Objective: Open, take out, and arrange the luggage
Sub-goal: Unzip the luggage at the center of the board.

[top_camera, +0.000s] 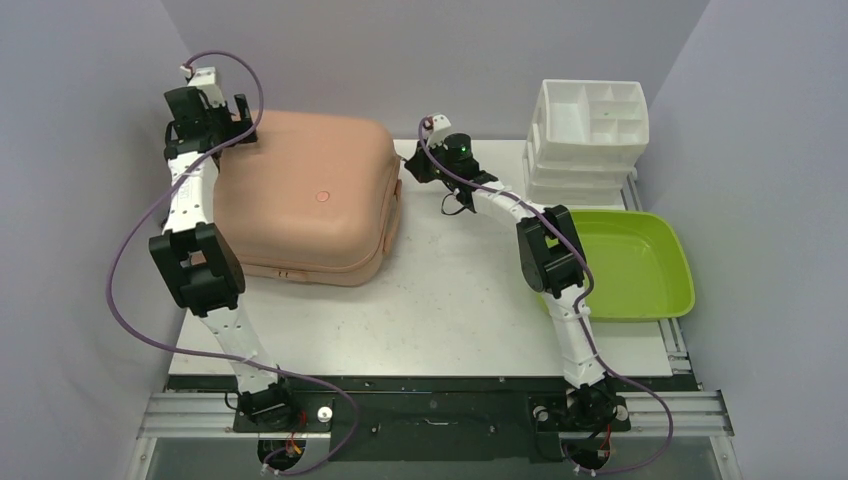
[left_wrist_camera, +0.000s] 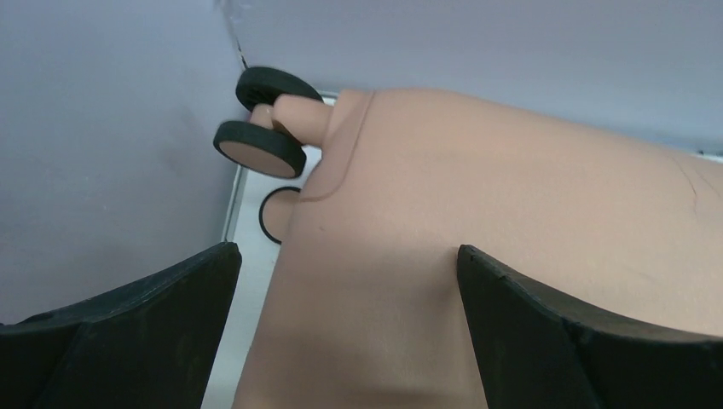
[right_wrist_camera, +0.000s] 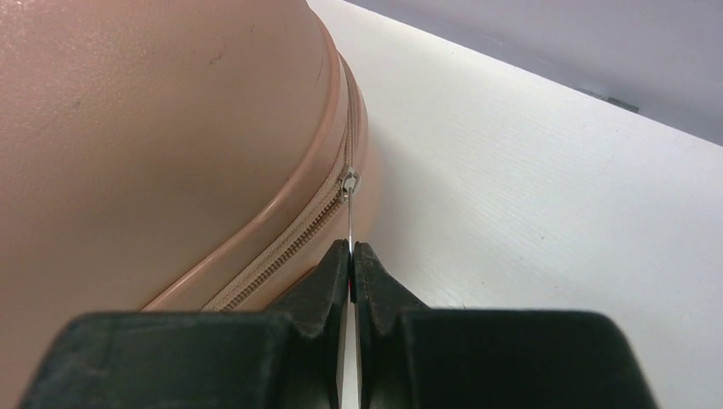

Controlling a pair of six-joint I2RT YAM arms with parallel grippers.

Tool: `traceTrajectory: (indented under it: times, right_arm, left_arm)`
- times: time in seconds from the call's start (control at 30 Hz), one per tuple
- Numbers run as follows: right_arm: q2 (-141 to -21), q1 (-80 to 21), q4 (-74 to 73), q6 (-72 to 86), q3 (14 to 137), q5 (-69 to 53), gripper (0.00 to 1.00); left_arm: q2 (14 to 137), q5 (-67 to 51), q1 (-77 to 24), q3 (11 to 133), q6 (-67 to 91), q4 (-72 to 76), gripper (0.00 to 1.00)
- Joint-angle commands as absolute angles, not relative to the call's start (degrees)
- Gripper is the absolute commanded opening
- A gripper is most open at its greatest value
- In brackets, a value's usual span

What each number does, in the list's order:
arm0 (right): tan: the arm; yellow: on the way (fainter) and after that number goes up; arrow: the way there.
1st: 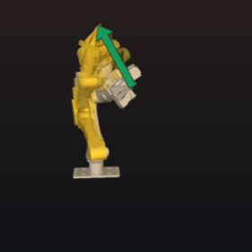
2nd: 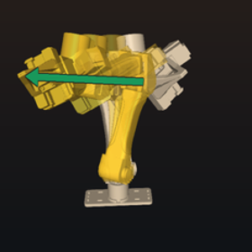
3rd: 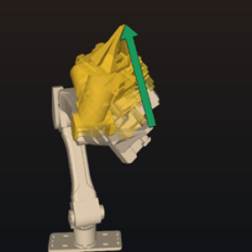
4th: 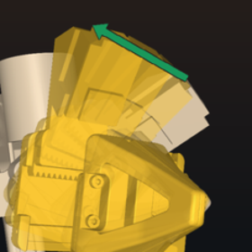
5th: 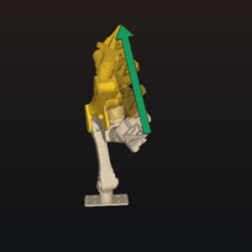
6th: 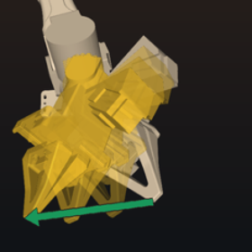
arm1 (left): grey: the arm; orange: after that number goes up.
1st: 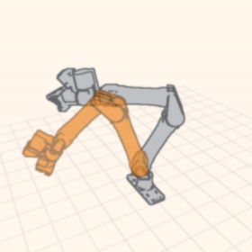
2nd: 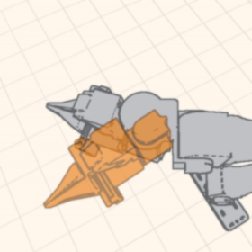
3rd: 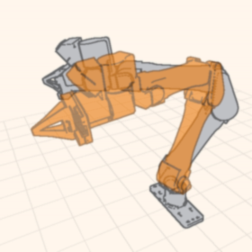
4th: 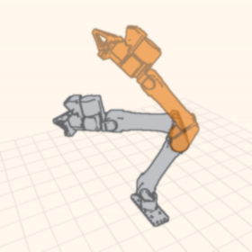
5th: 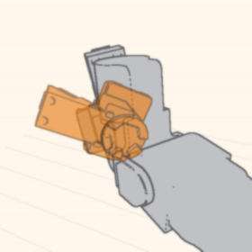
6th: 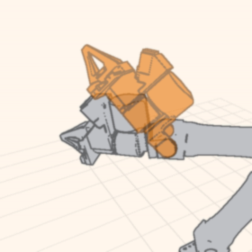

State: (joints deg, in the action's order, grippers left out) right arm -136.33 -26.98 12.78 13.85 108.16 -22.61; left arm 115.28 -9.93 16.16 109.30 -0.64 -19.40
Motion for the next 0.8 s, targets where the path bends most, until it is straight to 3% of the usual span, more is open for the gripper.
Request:
traceTrajectory:
  times: [0.0,0.47,0.77]
  right_arm:
    - [-132.4,-24.4,12.3,11.4,108.2,-21.0,0.0]
    - [-133.4,-24.8,6.7,5.3,110.6,-24.6,0.0]
    - [-131.7,-24.3,3.7,3.3,110.3,-25.9,0.0]
  left_arm:
    - [122.3,-1.0,15.3,115.1,0.5,-26.3,0.96]
    - [137.4,-10.6,15.7,127.8,1.0,-36.9,0.96]
    - [140.7,-26.6,15.9,127.8,3.2,-42.7,0.99]
